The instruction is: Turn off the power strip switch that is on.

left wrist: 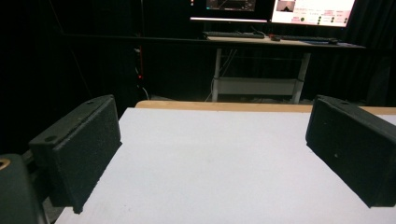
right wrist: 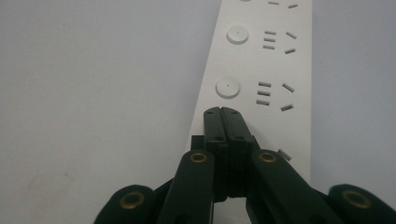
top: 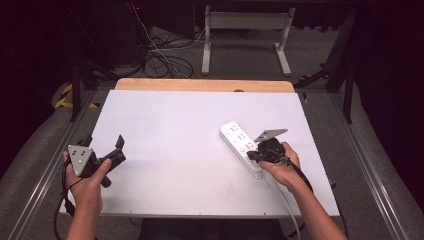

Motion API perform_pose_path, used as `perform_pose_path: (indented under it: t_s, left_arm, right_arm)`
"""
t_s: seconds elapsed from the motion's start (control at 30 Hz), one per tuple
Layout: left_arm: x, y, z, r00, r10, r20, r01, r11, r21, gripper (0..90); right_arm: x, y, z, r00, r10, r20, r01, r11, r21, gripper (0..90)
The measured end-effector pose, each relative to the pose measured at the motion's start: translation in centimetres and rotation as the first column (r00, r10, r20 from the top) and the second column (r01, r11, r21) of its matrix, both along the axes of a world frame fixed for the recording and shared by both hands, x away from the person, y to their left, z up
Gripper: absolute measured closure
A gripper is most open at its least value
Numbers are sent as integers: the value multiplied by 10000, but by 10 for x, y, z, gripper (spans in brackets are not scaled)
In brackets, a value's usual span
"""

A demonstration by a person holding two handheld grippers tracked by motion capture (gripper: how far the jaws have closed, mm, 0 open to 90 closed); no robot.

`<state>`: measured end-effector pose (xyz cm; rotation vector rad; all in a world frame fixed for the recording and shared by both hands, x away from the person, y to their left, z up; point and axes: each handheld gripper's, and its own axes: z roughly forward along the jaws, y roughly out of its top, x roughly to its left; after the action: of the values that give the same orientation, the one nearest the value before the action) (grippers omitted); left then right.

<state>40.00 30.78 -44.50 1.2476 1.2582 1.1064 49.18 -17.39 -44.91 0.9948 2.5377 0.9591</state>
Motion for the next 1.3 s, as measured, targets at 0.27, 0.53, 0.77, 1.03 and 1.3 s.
perform_pose_path:
  t_s: [0.27,0.53,0.77,1.03,1.3]
  left_arm:
    - [0,0,0,10000,-2,3,2,10000,2,38]
    - [1,0,0,10000,-5,8,5,10000,-25,38]
    - [0,0,0,10000,3,-23,-3,10000,23,38]
    - [0,1,0,10000,7,-32,-7,10000,28,38]
    - [0,0,0,10000,0,-20,0,10000,9,38]
  right_arm:
    - [0,0,0,10000,-7,10,7,10000,42,900]
    - [1,-11,9,9987,-305,409,265,9951,954,900]
    - [-3,-32,25,9867,-603,1509,228,9707,2391,900]
    - [-14,-57,38,9519,-1356,2746,153,9166,3996,900]
    - [-23,-80,40,9160,-2038,3455,108,8736,4865,900]
